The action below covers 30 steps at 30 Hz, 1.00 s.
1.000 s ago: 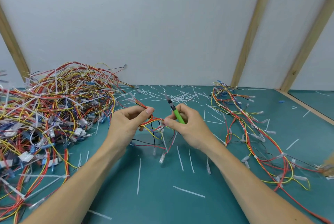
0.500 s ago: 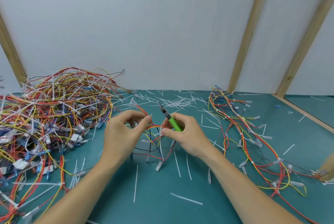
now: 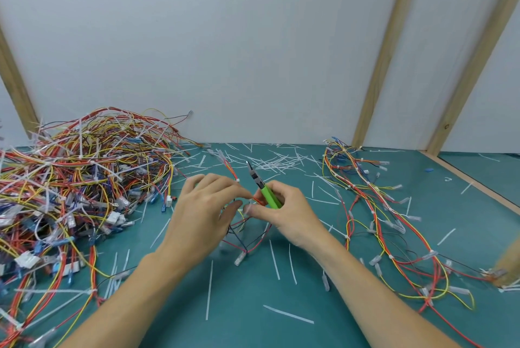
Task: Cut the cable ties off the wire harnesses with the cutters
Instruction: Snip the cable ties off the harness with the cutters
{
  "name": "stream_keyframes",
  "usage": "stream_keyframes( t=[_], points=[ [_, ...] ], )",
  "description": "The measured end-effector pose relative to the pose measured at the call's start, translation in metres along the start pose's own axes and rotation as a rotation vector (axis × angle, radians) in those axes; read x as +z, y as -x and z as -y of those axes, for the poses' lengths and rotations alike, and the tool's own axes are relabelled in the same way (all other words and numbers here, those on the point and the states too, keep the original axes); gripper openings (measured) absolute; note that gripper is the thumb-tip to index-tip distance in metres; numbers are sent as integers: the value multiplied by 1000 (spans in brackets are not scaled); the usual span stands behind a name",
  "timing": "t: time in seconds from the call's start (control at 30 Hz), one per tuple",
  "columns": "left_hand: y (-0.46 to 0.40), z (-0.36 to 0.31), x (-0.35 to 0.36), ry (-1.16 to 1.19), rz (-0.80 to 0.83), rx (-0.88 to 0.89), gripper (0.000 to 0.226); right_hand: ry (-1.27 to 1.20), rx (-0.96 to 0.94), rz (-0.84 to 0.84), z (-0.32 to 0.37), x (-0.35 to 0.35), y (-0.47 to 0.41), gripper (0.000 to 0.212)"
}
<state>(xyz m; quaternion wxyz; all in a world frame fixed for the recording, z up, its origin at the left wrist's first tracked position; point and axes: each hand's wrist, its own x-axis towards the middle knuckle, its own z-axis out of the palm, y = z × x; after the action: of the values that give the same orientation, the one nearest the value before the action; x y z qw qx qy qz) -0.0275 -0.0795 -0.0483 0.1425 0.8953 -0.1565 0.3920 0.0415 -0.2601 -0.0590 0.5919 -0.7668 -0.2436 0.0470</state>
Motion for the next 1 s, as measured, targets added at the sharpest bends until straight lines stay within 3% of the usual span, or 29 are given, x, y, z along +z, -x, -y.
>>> stream_keyframes(
  t=[0.13, 0.3, 0.33, 0.4, 0.5, 0.7, 0.77, 0.87, 1.0],
  points=[
    [3, 0, 5, -42, -4, -59, 32, -21, -4, -71, 2, 3, 1, 18],
    [0, -12, -1, -64, -250, 12, 2, -57, -3, -149, 5, 8, 2, 19],
    [-1, -19, -1, -42, -260, 42, 4, -65, -10, -163, 6, 8, 2, 19],
    [1, -31, 2, 16, -182, 37, 13, -87, -11, -178, 9, 8, 3, 19],
    [7, -31, 9, 63, -82, -135, 21, -110, 2, -191, 11, 9, 4, 22],
    [8, -23, 12, 42, -42, -324, 12, -166, -6, -153, 15, 14, 5, 23],
    [8, -23, 15, 152, 8, -421, 14, -195, 13, -119, 15, 14, 6, 24],
    [5, -19, 18, 626, 75, -566, 19, -251, 108, -57, 18, 12, 7, 27],
    [3, -24, 18, 1010, -25, -741, 15, -281, 167, -29, 19, 9, 6, 25]
  ],
)
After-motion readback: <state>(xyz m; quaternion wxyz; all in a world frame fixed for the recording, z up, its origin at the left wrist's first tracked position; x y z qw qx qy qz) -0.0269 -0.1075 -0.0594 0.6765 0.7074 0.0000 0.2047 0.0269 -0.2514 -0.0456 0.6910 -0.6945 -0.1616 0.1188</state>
